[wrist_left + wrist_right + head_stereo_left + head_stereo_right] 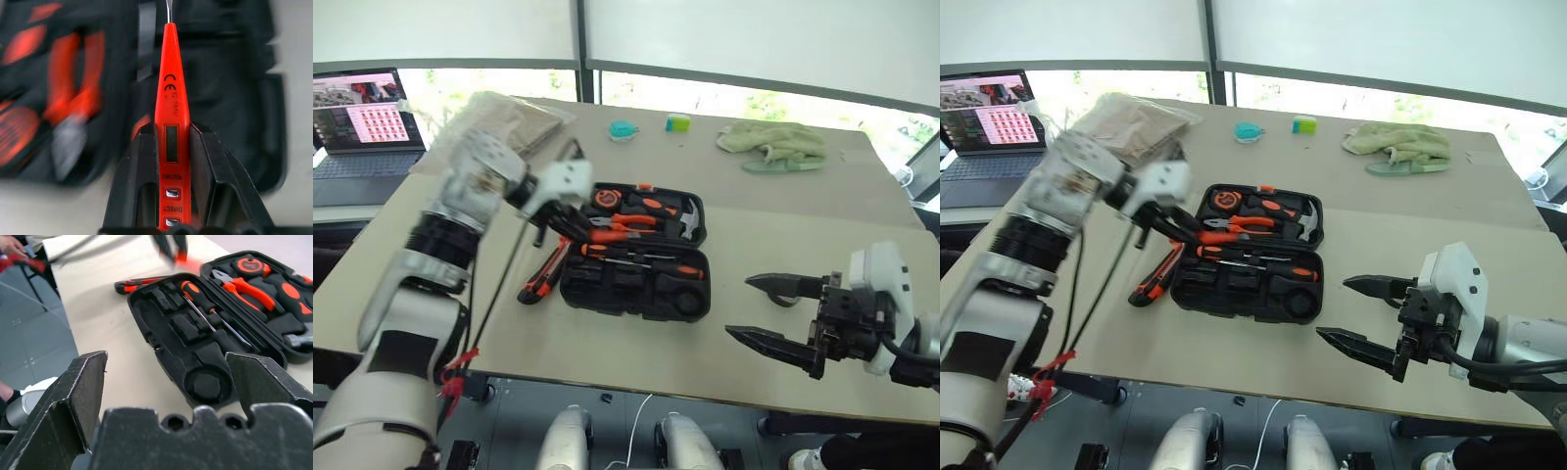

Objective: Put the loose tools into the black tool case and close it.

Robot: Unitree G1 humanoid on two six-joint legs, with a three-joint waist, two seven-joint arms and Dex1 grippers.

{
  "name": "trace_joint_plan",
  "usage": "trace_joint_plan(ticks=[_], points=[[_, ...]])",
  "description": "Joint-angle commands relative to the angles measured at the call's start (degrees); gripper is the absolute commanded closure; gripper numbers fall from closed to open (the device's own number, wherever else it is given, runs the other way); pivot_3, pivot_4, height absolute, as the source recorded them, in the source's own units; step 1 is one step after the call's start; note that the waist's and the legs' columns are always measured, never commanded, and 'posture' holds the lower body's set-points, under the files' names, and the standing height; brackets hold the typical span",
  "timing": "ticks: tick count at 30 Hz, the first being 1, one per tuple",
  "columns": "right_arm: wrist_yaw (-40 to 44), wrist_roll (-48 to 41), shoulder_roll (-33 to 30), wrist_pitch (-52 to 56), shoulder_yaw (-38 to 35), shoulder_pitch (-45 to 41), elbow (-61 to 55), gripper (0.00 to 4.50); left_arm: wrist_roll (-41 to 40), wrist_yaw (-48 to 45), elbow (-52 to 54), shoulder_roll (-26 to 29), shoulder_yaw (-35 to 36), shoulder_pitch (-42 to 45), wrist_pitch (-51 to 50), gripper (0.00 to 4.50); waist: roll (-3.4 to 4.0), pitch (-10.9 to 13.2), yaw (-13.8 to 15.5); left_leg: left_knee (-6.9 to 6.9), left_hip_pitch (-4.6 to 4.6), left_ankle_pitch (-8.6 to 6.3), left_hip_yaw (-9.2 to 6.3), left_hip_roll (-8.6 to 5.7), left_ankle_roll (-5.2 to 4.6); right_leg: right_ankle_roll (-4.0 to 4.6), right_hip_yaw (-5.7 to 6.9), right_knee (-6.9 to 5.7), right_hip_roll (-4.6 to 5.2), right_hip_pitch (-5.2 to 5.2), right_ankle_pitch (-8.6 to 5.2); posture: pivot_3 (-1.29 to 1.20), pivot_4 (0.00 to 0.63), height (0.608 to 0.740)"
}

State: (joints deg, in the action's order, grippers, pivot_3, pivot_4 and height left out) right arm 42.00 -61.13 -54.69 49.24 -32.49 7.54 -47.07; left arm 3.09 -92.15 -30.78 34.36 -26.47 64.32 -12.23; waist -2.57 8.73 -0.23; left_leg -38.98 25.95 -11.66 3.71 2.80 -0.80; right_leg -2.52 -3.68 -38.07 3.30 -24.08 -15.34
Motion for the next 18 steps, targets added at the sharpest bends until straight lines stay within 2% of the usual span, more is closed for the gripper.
trace_joint_plan(ticks=[1, 3, 5, 12, 18], points=[[-2.36, -2.72, -0.27, -0.83, -0.93, -1.31, -0.75, 0.0, 2.25, 1.11, -0.26, -1.31, -0.62, 0.58, -0.14, 4.07, 0.0, 0.0, -0.42, 0.01, 0.0, 0.0, -0.08, 0.0, 0.0, 0.0, 0.0, -0.01, -0.02, -0.01, 0.0, 0.0, 0.15, 0.74], [-3.31, -4.18, -0.74, -0.2, -0.9, -1.86, -0.02, 0.0, 4.52, 0.92, -1.22, -1.37, -2.67, -0.21, -0.19, 4.07, 0.01, 0.0, -0.62, 0.01, -0.01, 0.0, -0.15, -0.01, 0.0, 0.0, 0.0, -0.01, -0.02, 0.0, 0.0, 0.0, 0.15, 0.74], [-2.24, -2.01, -2.37, -0.43, 0.25, -1.65, -0.21, 0.0, 7.37, 3.08, -2.82, -1.89, -4.22, -0.11, -0.36, 4.07, 0.01, 0.0, -0.56, 0.01, -0.02, 0.0, -0.16, -0.02, 0.0, 0.0, -0.01, 0.0, -0.02, 0.02, 0.0, 0.0, 0.15, 0.74], [-4.03, -2.94, -2.58, -0.91, 1.94, -2.18, -0.97, 0.0, 9.17, 4.96, -4.88, -4.84, -4.14, 0.66, -6.95, 4.07, 0.01, 0.0, -0.12, -0.01, 0.0, 0.0, -0.19, -0.07, 0.0, -0.02, 0.01, 0.02, 0.04, 0.06, -0.01, 0.0, 0.15, 0.74], [-5.21, -4.97, -2.74, -0.8, 2.9, -3.44, -0.49, 0.0, 9.99, 5.61, -6.18, -5.32, -4.43, -0.1, -3.87, 4.07, 0.07, -0.04, -0.04, -0.02, -0.05, 0.0, -0.2, -0.08, -0.01, -0.02, 0.01, 0.01, 0.04, 0.09, -0.01, 0.0, 0.15, 0.74]])
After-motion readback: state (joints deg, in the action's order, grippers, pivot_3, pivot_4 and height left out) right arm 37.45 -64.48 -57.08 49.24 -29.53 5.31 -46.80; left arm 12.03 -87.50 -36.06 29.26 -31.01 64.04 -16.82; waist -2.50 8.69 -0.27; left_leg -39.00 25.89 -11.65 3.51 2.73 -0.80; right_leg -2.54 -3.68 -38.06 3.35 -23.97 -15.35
